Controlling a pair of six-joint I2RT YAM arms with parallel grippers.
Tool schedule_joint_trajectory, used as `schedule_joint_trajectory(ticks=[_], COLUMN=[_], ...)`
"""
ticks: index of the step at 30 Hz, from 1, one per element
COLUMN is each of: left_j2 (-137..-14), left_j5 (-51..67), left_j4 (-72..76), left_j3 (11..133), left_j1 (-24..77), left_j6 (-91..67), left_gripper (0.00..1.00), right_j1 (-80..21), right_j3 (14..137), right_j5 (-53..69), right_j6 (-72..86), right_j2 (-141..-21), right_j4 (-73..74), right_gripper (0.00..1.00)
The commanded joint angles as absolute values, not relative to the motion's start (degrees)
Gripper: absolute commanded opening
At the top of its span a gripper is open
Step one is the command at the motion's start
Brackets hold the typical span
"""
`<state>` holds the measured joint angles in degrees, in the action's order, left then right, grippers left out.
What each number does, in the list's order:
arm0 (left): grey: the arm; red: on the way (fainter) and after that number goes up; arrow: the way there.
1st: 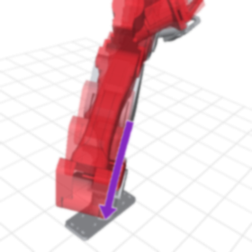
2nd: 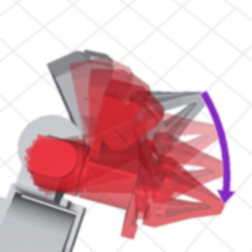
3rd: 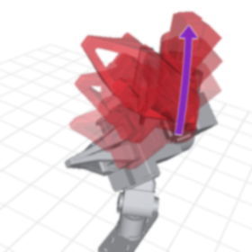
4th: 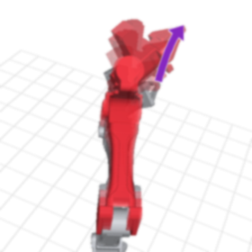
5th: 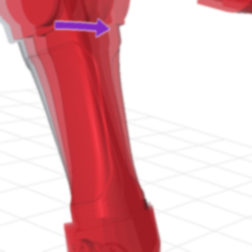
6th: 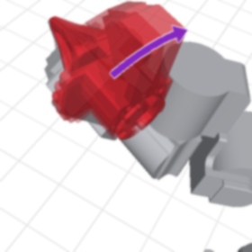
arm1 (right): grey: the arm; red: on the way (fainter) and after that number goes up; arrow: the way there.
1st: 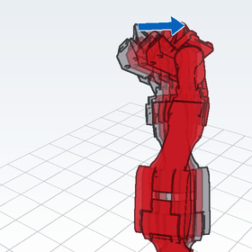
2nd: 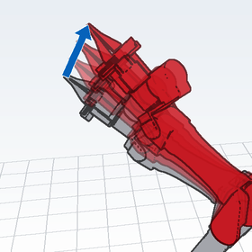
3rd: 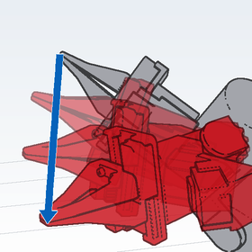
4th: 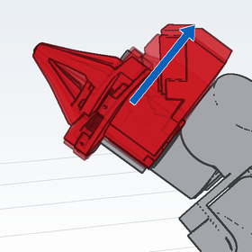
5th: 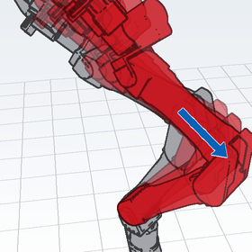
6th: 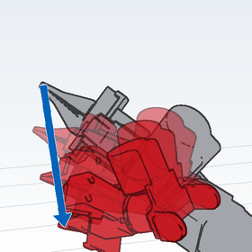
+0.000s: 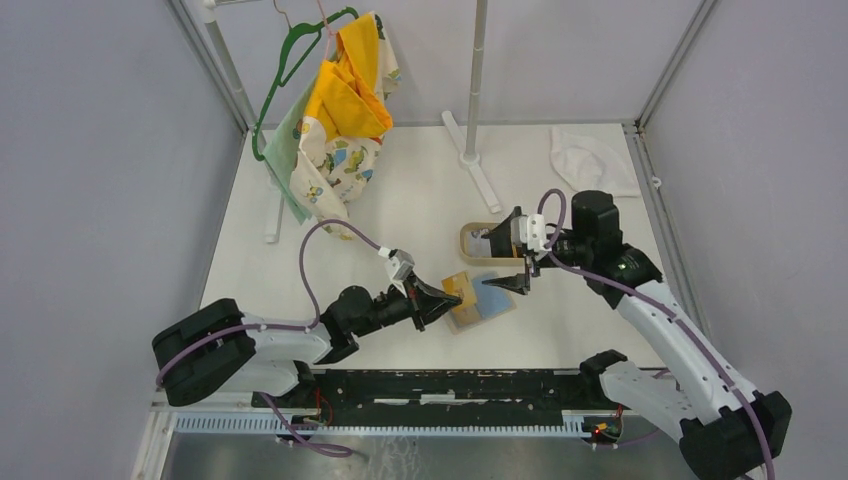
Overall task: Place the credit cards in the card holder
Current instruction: Insert the credit card into the card holder.
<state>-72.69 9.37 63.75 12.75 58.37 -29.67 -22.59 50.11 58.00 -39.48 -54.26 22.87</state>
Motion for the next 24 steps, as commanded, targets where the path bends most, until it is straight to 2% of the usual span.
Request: schedule_joint_trajectory(ticks=[1,7,13,24], left_j2=[-69.86,-68.21,-68.84,-71.75], left_j5=[8.95,8.39,8.68,11.34], left_j4=[71.25,70.91,70.04,71.81], left_j3=[12.05,12.06,12.80,14.28], left_j1=[58.11,58.10,58.07,58.06], left_j6=[-31.48,-30.79,-30.41,-30.93], left_gripper=[0.02,0.02,0.02,0.02], right_j1=[-22.64,-23.70,-24.71,-26.38], right_j3=[45.80,39.44,40.34,40.97], right_j5=[67.43,66.17,66.57,66.58], right_j6=[-18.48,-6.30,-2.84,6.62], right_j2=[-59.24,-59.97,-59.04,-62.18], right_j4=[5.25,-5.63,-6.50,-11.61], right_gripper=[0.84,0.79,0.76,0.56])
